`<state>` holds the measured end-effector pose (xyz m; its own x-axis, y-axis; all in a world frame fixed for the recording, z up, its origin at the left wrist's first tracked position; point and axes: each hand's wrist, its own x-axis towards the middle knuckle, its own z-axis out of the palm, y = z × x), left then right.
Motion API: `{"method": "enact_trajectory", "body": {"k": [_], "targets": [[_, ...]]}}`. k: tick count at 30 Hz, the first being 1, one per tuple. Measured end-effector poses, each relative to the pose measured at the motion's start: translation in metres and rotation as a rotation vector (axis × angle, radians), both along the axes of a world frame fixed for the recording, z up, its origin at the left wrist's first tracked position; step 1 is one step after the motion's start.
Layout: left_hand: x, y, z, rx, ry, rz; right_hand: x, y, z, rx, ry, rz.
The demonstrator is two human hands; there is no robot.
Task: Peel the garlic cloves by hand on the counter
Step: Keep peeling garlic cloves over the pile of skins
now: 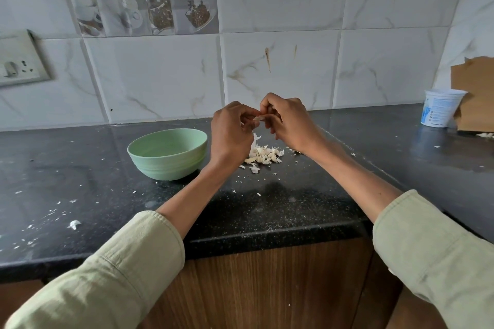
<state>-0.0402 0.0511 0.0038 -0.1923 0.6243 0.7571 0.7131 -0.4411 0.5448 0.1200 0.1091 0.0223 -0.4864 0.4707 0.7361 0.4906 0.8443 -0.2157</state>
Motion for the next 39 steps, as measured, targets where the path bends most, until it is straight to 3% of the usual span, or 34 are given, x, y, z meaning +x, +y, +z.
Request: {"method": "enact_trajectory", "body": {"k": [3,9,12,21,34,39], "targets": [[0.001,-0.001,0.001,-0.034,-0.158,-0.095,-0.002,0.001,-0.001,-0.005,0.009,-0.020],[-0.008,0.005,-0.001,-0.176,-0.672,-0.314,-0.010,-0.001,-0.003,-0.034,0.037,-0.002],[-0.010,0.007,0.000,-0.221,-0.807,-0.402,-0.011,-0.002,-0.003,-0.056,0.056,0.017],[-0.012,0.015,-0.005,-0.258,-0.744,-0.371,0.001,-0.001,0.005,-0.036,0.110,-0.027],[-0.009,0.011,-0.006,-0.164,-0.350,-0.222,0.001,0.000,0.004,-0.197,0.199,0.069],[-0.007,0.010,-0.005,-0.124,-0.252,-0.196,-0.002,0.002,0.002,-0.312,0.118,0.084]]}}
